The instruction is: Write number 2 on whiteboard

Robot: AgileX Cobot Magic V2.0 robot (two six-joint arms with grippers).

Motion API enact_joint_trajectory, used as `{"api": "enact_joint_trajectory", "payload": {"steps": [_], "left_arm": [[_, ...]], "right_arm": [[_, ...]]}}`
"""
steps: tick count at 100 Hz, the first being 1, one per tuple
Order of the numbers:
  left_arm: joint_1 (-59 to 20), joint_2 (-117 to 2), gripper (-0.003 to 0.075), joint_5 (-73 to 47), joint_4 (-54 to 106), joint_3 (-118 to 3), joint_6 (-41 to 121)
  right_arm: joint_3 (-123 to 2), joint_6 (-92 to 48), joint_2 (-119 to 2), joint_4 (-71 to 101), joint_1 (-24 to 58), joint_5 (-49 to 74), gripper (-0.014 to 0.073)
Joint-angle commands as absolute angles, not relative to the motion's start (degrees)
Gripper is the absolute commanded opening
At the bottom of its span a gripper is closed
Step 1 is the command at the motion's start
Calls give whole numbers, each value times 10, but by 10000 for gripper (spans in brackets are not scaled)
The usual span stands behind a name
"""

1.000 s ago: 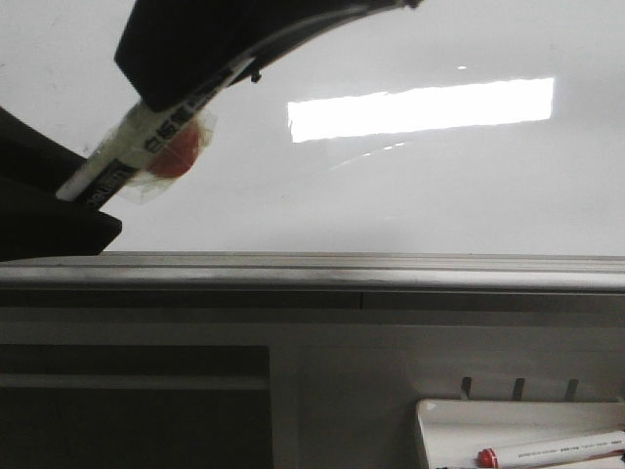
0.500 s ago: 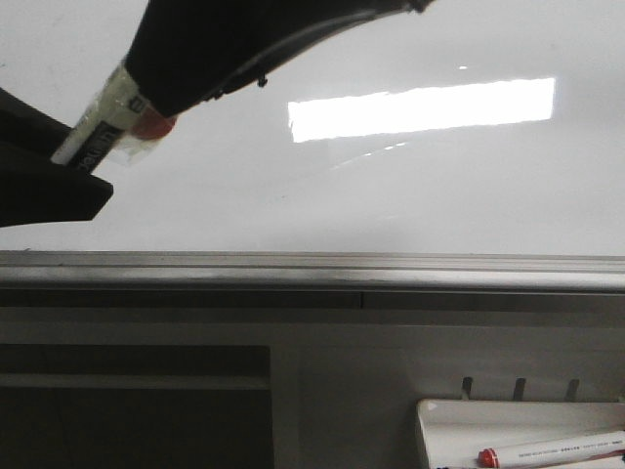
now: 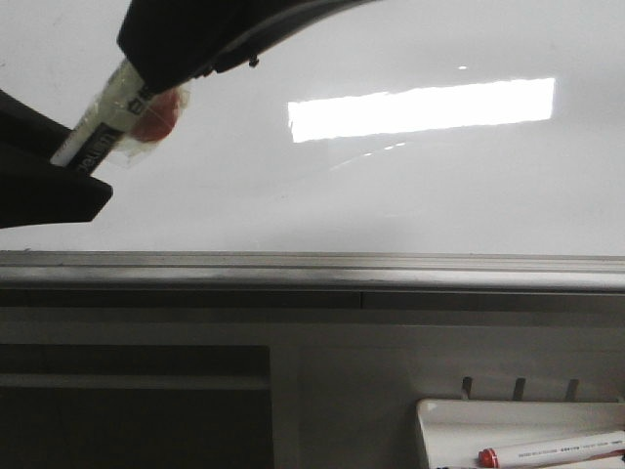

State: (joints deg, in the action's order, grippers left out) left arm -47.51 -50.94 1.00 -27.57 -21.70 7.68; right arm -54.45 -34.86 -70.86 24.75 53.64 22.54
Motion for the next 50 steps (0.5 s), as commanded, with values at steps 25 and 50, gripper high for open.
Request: {"api": "enact_joint_trajectory", "payload": {"steps": [25, 50], "left_arm": [[-475, -505, -20, 49, -276, -233, 73], [-475, -501, 181, 50, -275, -239, 73]], "right_arm": [[-564, -353, -697, 255, 537, 185, -68], [-564, -353, -697, 255, 537, 174, -71]]}}
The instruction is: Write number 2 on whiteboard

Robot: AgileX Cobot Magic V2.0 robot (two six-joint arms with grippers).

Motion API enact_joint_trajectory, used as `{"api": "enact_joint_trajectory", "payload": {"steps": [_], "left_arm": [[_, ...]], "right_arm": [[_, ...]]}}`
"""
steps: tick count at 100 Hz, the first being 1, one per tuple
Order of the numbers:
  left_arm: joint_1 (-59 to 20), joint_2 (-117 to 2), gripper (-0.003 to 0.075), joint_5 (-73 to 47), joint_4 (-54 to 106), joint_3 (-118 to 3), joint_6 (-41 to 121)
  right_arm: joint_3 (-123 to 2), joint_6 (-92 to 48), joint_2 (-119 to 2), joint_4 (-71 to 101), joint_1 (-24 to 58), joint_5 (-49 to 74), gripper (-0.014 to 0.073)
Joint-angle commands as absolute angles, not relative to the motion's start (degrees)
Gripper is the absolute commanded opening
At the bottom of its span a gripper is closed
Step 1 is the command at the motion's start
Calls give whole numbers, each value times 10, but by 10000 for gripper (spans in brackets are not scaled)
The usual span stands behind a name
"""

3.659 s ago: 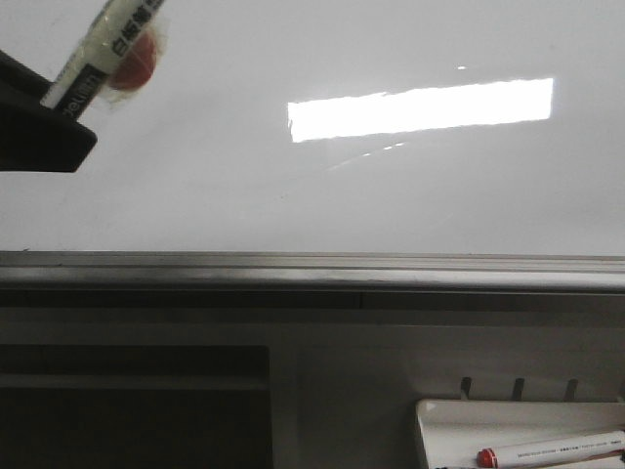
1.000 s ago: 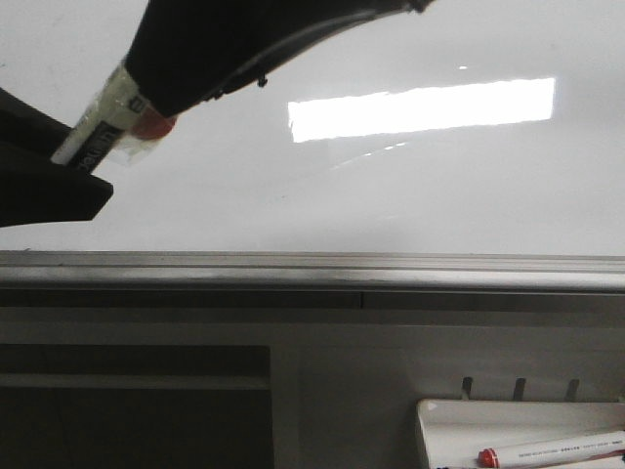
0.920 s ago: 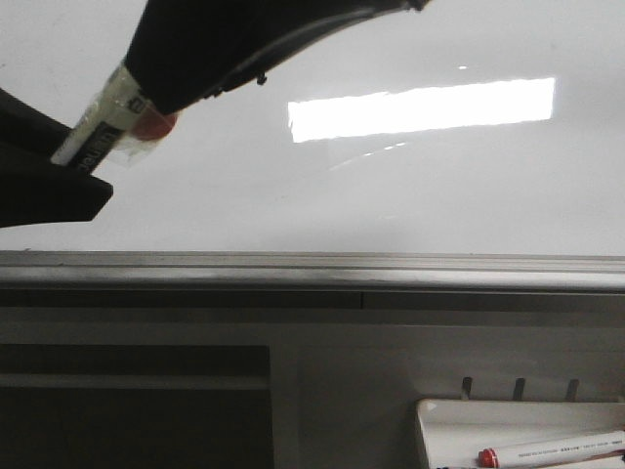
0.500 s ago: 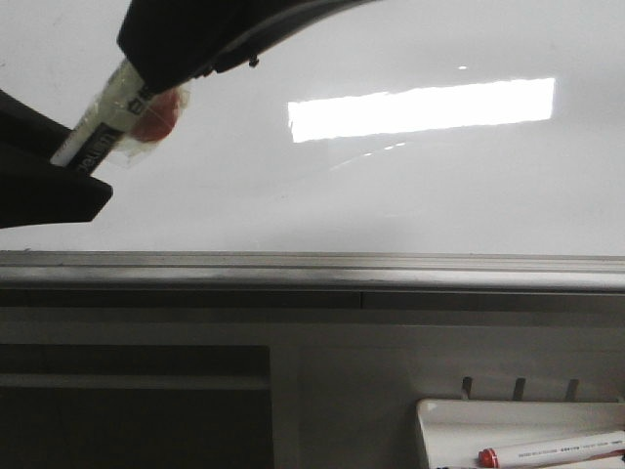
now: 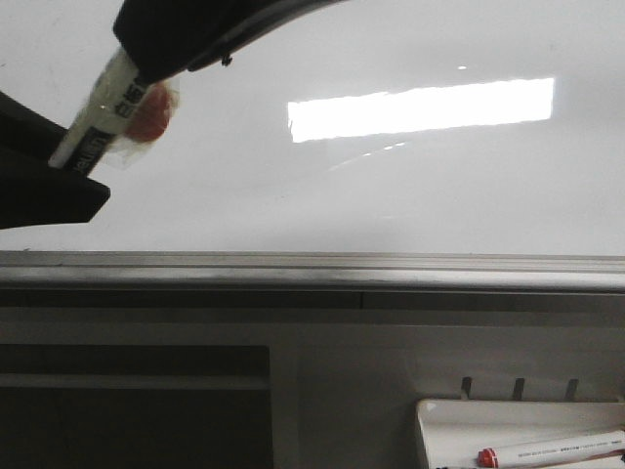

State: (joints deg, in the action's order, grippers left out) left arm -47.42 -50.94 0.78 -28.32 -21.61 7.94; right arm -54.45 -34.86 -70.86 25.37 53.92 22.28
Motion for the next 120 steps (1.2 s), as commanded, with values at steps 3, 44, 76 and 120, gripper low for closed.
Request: {"api": "enact_joint_trajectory", "payload": {"steps": [3, 44, 76, 120], "left_arm": [[-475, -498, 246, 50, -275, -240, 73], [-474, -332, 372, -102, -244, -270, 68], [-456, -266, 171, -102, -250, -270, 41], [-201, -266, 123, 29, -180, -270, -66]], "right_arm": [[-564, -353, -697, 255, 537, 174, -71], [-564, -353, -685, 231, 527, 87, -71], [-571, -321, -691, 257, 492, 84, -71], [-587, -295, -707, 272, 432, 115, -49]]}}
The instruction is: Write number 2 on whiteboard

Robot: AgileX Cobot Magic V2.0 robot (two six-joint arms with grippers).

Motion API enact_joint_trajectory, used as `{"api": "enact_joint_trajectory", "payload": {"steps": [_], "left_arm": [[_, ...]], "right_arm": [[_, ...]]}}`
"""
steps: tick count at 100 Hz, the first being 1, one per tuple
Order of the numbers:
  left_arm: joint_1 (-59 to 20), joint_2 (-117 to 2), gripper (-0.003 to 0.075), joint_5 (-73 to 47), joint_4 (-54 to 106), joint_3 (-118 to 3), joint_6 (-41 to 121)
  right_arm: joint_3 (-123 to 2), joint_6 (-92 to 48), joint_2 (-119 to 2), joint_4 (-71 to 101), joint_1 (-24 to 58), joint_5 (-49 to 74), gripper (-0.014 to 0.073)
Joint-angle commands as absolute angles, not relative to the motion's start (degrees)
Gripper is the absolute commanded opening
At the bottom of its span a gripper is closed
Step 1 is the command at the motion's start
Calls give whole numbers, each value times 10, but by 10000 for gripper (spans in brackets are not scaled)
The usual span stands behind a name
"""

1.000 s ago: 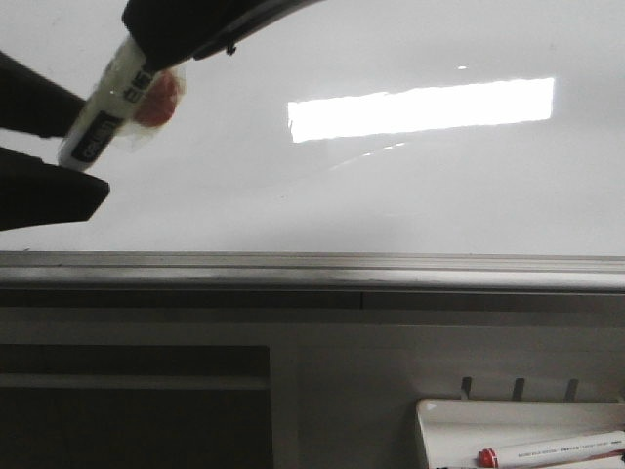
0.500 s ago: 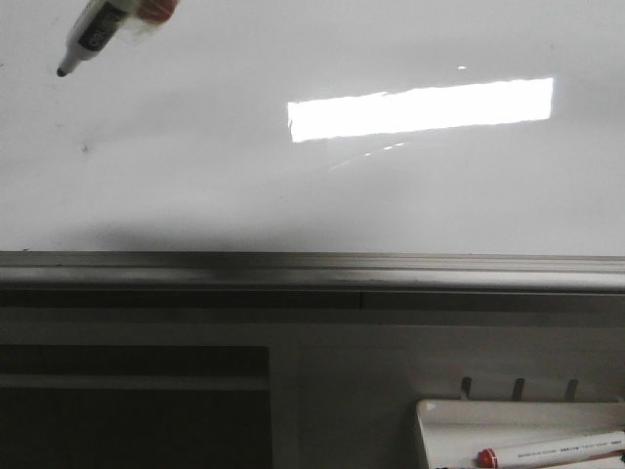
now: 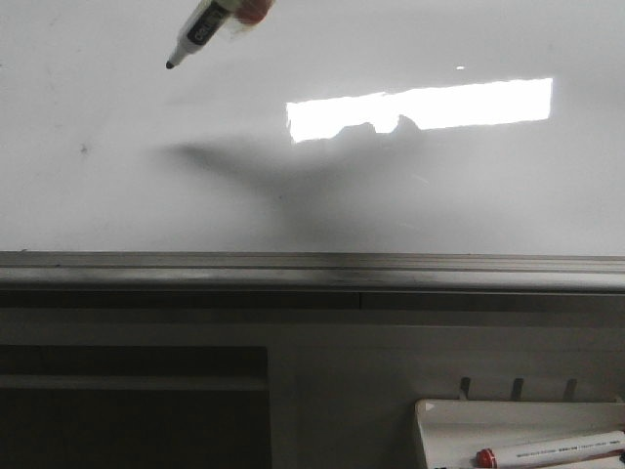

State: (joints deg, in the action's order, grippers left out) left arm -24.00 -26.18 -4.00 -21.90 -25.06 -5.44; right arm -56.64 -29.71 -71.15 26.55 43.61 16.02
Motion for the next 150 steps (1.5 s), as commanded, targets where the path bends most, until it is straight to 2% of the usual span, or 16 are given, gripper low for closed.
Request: {"api": "enact_joint_trajectory", "payload": {"steps": [1, 18, 46, 83, 105, 122, 150], "left_arm": [[-194, -266, 123, 32, -178, -270, -66], [-144, -266, 123, 41, -166, -270, -66], [-144, -266, 123, 45, -166, -270, -66], [-144, -266, 122, 54, -166, -270, -66], [-144, -266, 111, 64, -166, -270, -66], [-144, -266, 111, 65, -166, -270, -66], [-144, -266, 111, 65, -167, -270, -66]], "right_arm": [[-587, -295, -708, 272, 432, 112, -49], [-598, -295, -736, 272, 432, 98, -49], [-640, -295, -782, 257, 430, 101, -50], [-678, -295, -787, 216, 377, 115, -50], [-676, -294, -771, 202, 370, 182, -49], [-661, -279, -771, 202, 373, 230, -50], [-658, -279, -819, 202, 420, 201, -50]]}}
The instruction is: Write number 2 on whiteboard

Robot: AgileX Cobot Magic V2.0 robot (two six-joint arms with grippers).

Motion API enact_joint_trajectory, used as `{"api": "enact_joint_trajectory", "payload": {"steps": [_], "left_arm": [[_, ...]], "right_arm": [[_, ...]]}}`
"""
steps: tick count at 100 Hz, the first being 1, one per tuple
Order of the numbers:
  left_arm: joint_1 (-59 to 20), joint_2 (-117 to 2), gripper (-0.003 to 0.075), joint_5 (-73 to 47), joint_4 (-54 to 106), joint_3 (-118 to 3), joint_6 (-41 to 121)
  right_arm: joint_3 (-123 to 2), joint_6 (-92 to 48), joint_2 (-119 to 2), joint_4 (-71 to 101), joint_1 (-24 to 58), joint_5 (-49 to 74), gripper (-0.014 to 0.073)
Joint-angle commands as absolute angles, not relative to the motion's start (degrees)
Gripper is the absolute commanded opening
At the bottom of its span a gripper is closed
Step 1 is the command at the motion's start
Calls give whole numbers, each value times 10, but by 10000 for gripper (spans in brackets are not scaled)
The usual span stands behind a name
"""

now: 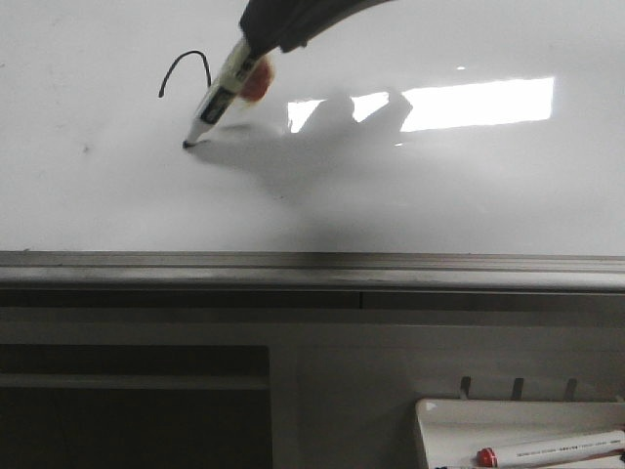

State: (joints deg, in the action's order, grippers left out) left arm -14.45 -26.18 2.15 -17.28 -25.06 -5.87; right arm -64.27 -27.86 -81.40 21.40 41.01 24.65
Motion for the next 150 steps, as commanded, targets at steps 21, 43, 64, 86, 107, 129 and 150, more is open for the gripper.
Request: {"api": "enact_joint_trajectory", "payload": {"steps": [21, 43, 64, 86, 107, 129, 150], "left_arm": [[-144, -266, 111, 65, -167, -270, -66], [-144, -266, 111, 65, -167, -270, -65], [-144, -266, 111, 65, -169, -270, -65], [-144, -266, 111, 65, -169, -270, -65], [-144, -266, 112, 68, -195, -270, -64], [-186, -266, 125, 85, -247, -270, -64], [-329, -274, 328, 95, -325, -247, -64]], "right_arm": [[-672, -279, -836, 202, 433, 201, -50], [-671, -279, -823, 194, 405, 246, -50], [-642, -279, -789, 179, 371, 272, -50], [-604, -279, -744, 175, 340, 278, -50], [-612, -299, -730, 174, 375, 281, -50], [-643, -299, -720, 176, 458, 291, -50], [-679, -299, -726, 176, 477, 291, -50]]}}
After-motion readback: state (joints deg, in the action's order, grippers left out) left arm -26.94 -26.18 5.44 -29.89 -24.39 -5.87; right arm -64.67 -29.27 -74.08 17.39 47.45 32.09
